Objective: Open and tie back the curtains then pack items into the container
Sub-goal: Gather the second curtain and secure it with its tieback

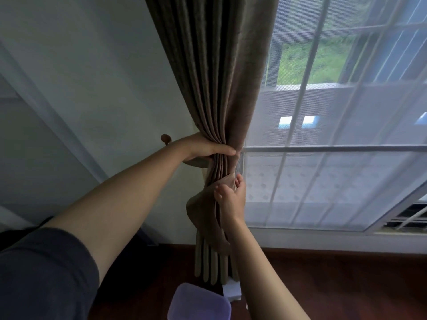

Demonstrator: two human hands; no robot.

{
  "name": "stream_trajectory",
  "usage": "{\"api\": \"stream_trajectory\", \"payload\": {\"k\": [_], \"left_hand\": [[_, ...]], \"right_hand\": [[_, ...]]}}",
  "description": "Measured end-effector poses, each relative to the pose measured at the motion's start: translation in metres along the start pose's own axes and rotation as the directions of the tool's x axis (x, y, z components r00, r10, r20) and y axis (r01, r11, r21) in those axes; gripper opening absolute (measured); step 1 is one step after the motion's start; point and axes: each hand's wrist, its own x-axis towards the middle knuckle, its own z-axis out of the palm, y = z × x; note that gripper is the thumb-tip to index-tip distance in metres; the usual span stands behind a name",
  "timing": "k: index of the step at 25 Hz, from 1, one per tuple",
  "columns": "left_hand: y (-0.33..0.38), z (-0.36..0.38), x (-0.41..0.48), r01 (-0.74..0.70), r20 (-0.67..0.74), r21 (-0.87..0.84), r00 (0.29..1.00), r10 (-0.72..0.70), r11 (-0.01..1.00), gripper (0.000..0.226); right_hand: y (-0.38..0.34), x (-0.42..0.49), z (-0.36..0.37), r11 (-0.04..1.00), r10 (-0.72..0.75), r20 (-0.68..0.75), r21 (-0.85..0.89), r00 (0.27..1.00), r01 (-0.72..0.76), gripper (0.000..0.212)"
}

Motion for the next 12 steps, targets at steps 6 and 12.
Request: {"api": "stream_trajectory", "payload": {"k": [6,12], "left_hand": [[0.012,0.002,0.000,-0.014,0.000,0.077,1.000,0.014,0.997,0.067],[0.012,-0.002,-0.001,-0.008,0.031,0.134,1.000,0.004,0.991,0.075]], "right_hand": [[-0.016,0.003,-0.006,0.886,-0.143,0.008,-0.444,0.990,0.132,0.064],[-0.023,0.026,0.013,0.659,-0.276,-0.080,-0.741,0.958,0.128,0.062]]}}
